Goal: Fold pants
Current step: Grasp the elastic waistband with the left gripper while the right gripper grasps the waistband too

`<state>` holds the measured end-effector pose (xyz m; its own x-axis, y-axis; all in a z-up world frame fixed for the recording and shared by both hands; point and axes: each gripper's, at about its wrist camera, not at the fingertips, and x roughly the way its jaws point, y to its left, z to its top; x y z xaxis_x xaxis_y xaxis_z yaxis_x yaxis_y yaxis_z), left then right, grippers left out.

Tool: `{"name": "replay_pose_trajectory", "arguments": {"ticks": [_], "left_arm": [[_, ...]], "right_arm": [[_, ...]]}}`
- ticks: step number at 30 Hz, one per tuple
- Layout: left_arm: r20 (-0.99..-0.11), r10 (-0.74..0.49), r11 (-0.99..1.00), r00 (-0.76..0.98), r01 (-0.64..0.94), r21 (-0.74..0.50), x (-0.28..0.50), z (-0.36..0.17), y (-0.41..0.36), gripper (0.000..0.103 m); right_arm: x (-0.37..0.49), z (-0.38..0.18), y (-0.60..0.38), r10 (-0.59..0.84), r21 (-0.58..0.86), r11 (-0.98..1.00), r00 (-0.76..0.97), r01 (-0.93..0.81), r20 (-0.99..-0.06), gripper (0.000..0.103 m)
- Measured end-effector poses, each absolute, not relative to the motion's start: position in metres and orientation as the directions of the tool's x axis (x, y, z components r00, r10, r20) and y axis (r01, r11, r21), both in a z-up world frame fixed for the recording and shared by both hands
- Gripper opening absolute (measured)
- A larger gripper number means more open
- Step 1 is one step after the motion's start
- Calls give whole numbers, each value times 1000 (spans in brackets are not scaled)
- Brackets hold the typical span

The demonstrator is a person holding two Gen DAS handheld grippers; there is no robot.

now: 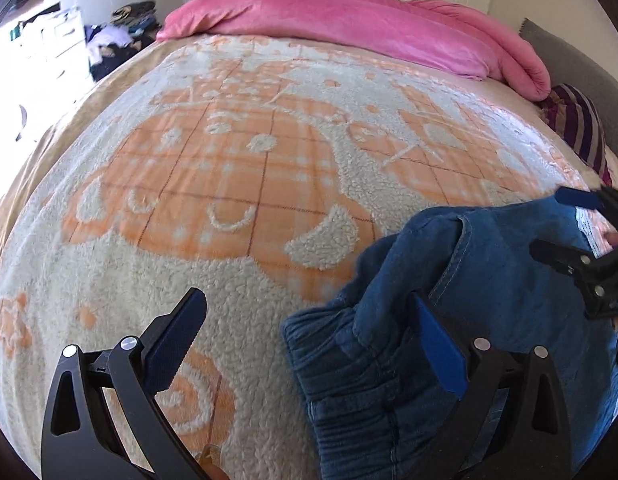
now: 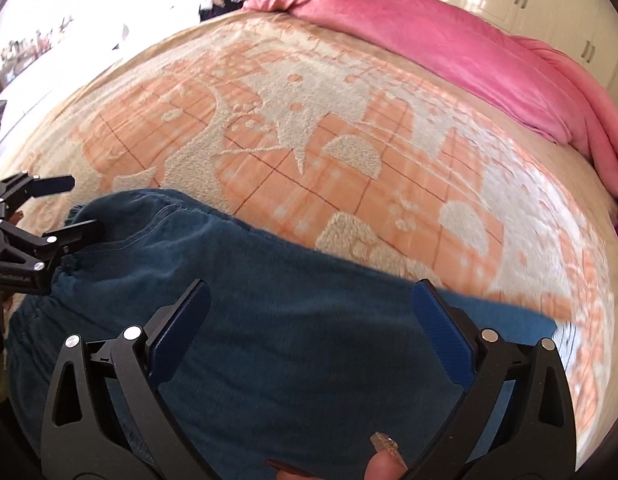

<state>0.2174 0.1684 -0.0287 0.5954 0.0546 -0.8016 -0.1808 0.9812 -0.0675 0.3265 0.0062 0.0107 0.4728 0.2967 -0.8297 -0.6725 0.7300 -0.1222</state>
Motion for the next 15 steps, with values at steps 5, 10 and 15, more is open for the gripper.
{"name": "replay_pose_trajectory", "arguments": {"ticks": [5,10,15], "left_arm": [[-788,17,989,616,-124,-76,219,-29,163,56],[-760,-82,989,644,-42,-142,214,-25,156,17],[-693,-102,987,714,-11,-157,199,-4,154,12]], "right_arm": [[336,7,23,287,-169,665,459,-727,-841,95],[346,0,31,272,-153,638,407,-755,-872,95],[345,-14,37,231,-197,585,395,-787,-889,95]]}}
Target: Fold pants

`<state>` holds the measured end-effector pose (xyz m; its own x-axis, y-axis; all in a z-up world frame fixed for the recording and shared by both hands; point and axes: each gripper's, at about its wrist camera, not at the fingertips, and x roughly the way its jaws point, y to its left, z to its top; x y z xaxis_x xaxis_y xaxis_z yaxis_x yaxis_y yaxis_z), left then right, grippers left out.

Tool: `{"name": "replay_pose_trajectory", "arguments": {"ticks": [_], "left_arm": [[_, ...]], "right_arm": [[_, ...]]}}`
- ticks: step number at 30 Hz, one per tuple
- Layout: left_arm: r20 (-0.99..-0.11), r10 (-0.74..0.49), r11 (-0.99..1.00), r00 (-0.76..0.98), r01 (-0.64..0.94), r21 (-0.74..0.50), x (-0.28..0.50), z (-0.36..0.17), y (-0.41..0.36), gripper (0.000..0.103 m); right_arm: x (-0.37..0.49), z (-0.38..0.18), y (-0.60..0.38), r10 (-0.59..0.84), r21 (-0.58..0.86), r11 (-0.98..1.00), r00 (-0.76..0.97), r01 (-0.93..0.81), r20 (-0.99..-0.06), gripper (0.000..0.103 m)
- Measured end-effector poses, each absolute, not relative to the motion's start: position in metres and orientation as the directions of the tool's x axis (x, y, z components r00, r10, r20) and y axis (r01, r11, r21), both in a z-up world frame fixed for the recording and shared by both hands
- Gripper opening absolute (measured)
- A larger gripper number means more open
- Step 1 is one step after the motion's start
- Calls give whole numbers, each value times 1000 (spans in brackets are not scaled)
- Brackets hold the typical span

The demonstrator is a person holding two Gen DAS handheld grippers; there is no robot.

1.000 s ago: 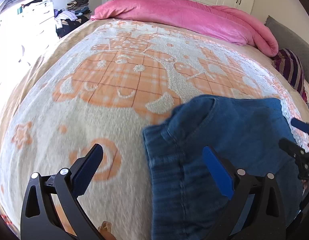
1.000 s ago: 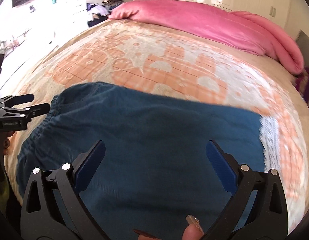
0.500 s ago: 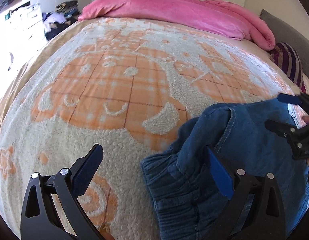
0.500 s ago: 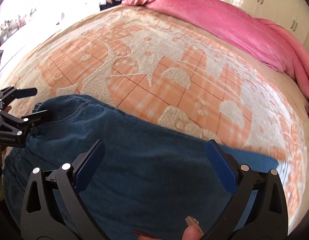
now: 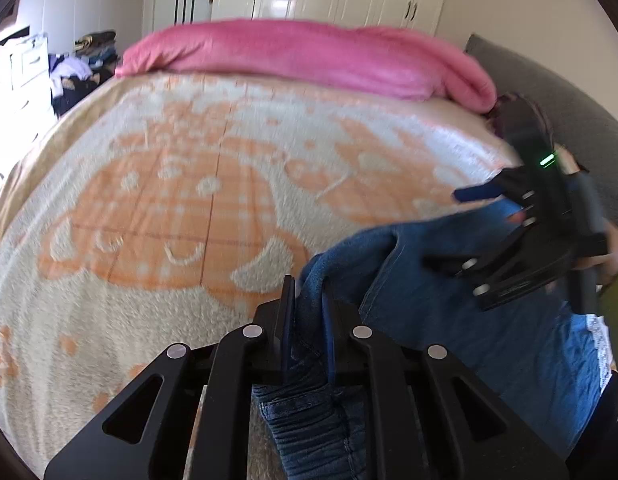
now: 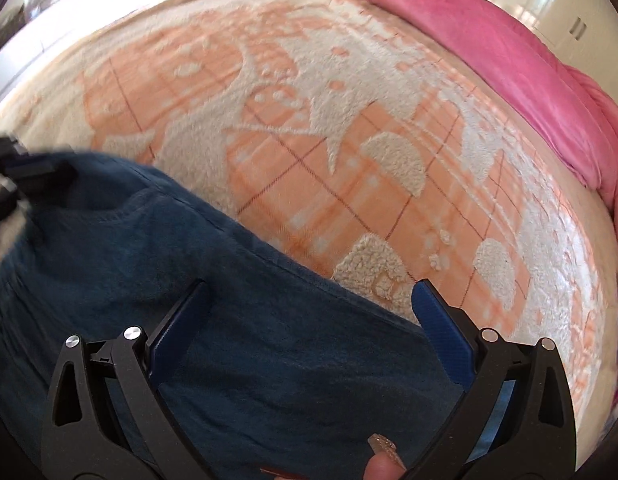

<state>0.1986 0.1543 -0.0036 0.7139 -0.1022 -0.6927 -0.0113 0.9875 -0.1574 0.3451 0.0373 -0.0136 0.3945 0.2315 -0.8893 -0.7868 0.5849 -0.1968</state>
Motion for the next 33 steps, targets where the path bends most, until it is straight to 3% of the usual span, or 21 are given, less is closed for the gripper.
{"name": "replay_pose_trajectory", "arguments": {"ticks": [5,7,9,10,12,14,22,28,30,32,33], "left_arm": [[-658,-114,988,744,14,-156,189,8,152,10],[-654,-116,988,748,22,-151,185,9,150,10],[-656,-114,989,747,24,-144,184,8,150,10],[-658,-110,990,744,24,-139,183,7,149,10],[-662,-93,993,744,17,-120,181,6,150,10],[-660,-83,994,747,12,-112,178,7,151,10],[-642,-36,998,766,-5,-63,160,15,152,10],[-633,-109,994,767,79,-76,149,20,144,11],[-624,-136,991,770,111,-79,145,21,142,19],[-608,-185,983,772,143,-118,142,24,144,42],[-598,-230,973,768,168,-158,140,26,147,46]], "right_arm": [[339,-14,47,248,-218,531,397,-819,-884,94],[334,-15,53,255,-225,499,390,-837,-885,81],[329,-16,55,274,-205,475,365,-856,-890,50],[323,-16,55,296,-182,459,343,-869,-891,42],[315,-15,52,324,-169,454,339,-875,-883,15],[304,-12,47,347,-178,472,368,-863,-863,5],[272,12,-8,478,-24,635,417,-772,-773,1],[247,34,-35,533,46,666,432,-744,-727,1],[242,40,-37,520,28,676,450,-736,-726,1],[239,42,-38,512,17,679,457,-734,-727,1],[237,43,-39,513,16,680,461,-733,-724,1]]}}
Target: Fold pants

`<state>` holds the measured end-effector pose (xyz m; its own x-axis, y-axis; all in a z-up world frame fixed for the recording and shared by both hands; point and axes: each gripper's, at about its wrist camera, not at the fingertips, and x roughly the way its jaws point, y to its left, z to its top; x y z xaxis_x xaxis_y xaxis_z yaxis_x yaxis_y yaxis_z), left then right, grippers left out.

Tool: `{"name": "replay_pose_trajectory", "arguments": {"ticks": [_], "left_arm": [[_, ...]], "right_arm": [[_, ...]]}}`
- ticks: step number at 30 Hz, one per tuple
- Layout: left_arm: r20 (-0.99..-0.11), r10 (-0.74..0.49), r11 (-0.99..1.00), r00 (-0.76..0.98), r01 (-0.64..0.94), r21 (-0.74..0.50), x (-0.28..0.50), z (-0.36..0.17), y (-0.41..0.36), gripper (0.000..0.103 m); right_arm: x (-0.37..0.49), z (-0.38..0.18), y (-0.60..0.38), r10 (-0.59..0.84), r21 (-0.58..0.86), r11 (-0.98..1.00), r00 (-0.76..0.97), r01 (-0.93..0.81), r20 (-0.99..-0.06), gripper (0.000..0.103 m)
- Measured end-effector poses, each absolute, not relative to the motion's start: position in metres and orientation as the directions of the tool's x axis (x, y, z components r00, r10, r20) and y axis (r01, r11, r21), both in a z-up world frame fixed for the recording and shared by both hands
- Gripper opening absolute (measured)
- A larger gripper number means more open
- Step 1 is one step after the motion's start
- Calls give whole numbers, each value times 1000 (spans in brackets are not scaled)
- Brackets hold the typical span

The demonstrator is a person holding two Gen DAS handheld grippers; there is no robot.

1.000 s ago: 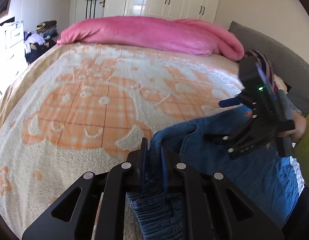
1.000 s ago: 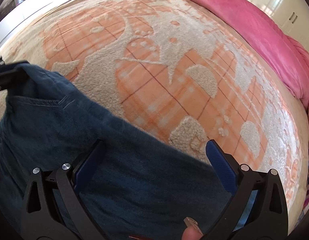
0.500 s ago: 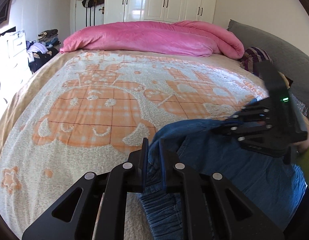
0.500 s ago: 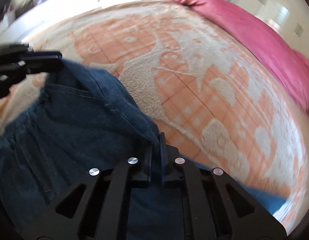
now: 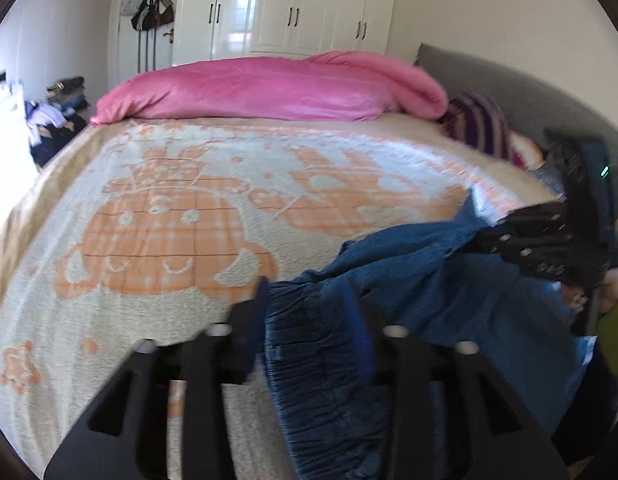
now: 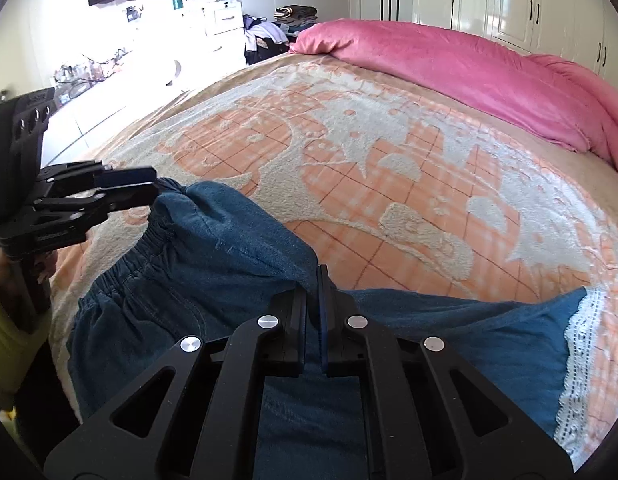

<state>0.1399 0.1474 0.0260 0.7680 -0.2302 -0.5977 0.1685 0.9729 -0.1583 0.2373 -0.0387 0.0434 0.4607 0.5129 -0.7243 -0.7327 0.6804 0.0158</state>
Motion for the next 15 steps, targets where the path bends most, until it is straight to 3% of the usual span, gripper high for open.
{"name": "replay_pose_trajectory", "arguments": {"ticks": [2,8,12,14,15], "left_arm": [[-588,-288,957,756,217,-190,138,26,148,60],[-656,-210,977,725,181,-112,156,-2,145,61],[-650,-245,969,720,193,-152,170,-7,150,61],[-625,-290,957,725,207,-203,171,-2,153,39],[-604,-316,948,731,212,-239,169,1,155,38]], "right_arm": [[235,44,-39,512,12,678,461,-735,-724,1],[227,51,-37,524,1,661,461,-750,-717,1],[217,58,-36,528,-18,648,466,-762,-710,1],[212,59,-35,518,-32,652,475,-758,-712,1],[210,59,-36,515,-36,653,479,-756,-711,1]]}}
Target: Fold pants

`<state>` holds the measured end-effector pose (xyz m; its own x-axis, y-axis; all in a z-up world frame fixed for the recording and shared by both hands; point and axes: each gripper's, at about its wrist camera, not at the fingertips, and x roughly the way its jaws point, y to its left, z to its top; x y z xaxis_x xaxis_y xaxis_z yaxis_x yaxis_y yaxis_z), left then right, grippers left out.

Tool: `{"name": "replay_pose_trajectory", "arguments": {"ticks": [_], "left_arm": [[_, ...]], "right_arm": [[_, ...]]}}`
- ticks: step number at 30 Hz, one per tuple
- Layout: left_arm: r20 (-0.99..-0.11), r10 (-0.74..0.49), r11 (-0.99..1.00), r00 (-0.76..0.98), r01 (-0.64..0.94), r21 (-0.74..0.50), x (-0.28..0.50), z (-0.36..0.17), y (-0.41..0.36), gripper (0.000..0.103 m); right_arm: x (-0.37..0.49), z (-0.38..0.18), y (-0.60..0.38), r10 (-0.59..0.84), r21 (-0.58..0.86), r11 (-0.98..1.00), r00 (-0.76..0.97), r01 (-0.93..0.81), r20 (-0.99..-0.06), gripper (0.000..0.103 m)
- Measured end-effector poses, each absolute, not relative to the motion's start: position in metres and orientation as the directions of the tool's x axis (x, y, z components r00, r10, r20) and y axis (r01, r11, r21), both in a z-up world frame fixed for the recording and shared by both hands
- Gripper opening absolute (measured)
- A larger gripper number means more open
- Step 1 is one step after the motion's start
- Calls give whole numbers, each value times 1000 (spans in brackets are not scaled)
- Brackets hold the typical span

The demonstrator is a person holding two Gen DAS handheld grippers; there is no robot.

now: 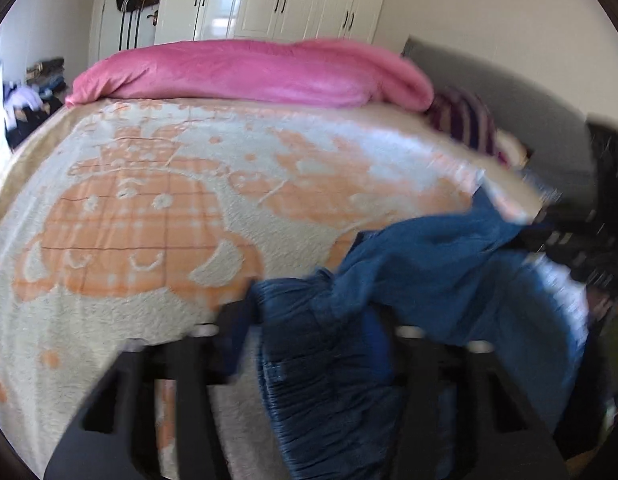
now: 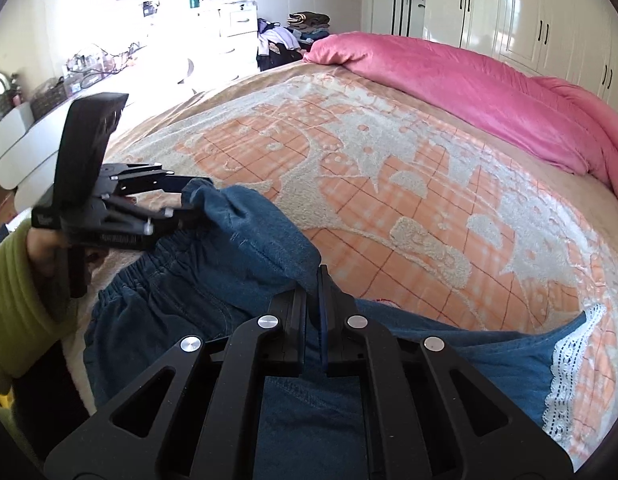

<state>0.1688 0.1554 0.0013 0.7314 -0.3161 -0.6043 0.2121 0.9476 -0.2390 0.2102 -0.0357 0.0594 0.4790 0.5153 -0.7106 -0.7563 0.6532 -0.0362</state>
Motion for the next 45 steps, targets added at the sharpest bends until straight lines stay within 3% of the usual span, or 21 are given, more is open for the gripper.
{"name": "replay_pose_trajectory", "arguments": {"ticks": [4,11,18,22,28,40,45], "left_arm": [[-548,-350,932,760,223,-285,147,17,162,36],[-545,-322,945,774,224,-239,104,32,146,36],[-542,-296,947,786,170,-271,30,21,141,37],[-575,-310,938,757,144,-315,10,13,143,37],[-670,-259,961,696,116,-251,5,-4,132,38],[-719,-192,978,668,75,-192,-22,4,135,42],[-696,-156,985,701,55,-165,-40,27,135,41]], "right_arm": [[197,62,-46,534,-11,658,478,-753,-698,1],[150,63,-64,579,24,629,447,-777,-682,1],[83,45,-72,618,74,570,368,-818,-695,1],[55,33,-68,604,36,547,365,-836,-708,1],[45,9,-67,562,29,564,358,-825,-746,1],[41,0,-64,532,6,579,373,-815,-760,4],[39,-6,-63,511,-16,587,386,-810,-768,5]]}}
